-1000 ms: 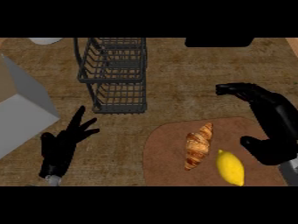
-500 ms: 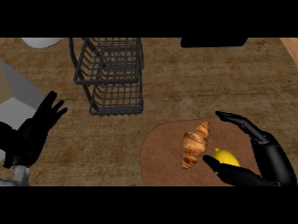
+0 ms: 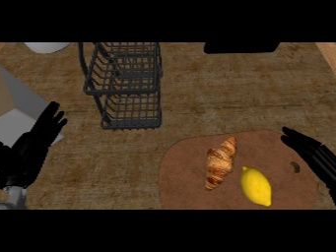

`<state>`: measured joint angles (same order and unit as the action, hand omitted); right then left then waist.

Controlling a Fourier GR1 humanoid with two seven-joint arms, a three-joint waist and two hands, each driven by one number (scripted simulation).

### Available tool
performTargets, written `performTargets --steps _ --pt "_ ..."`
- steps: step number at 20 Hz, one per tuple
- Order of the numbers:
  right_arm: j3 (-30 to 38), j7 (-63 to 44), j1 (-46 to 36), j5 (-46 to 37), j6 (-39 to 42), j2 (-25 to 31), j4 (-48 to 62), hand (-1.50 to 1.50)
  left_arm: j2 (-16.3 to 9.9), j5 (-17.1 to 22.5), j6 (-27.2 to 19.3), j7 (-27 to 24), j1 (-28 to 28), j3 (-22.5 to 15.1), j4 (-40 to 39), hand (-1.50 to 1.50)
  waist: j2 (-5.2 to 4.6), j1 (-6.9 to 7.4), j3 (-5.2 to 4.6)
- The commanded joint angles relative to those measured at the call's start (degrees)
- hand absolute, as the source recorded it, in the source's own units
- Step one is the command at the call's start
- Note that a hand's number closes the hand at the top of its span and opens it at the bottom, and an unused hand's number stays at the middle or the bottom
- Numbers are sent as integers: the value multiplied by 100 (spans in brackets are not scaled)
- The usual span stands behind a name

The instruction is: Pick the lemon from the cutting board and place it in the tiered basket

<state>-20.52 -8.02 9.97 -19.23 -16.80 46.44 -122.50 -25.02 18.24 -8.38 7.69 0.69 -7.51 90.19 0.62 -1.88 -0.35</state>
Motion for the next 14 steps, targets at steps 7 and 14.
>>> performTargets --steps 7,14 --pt "-623 -2932 146 -641 2421 1726 -1884 -150 -17 77 209 117 63 -12 34 0 -44 164 -3" --pt "-2022 -5060 -1060 -1232 2952 240 -1962 -150 175 -5 174 340 347 -30 98 0 -47 242 22"
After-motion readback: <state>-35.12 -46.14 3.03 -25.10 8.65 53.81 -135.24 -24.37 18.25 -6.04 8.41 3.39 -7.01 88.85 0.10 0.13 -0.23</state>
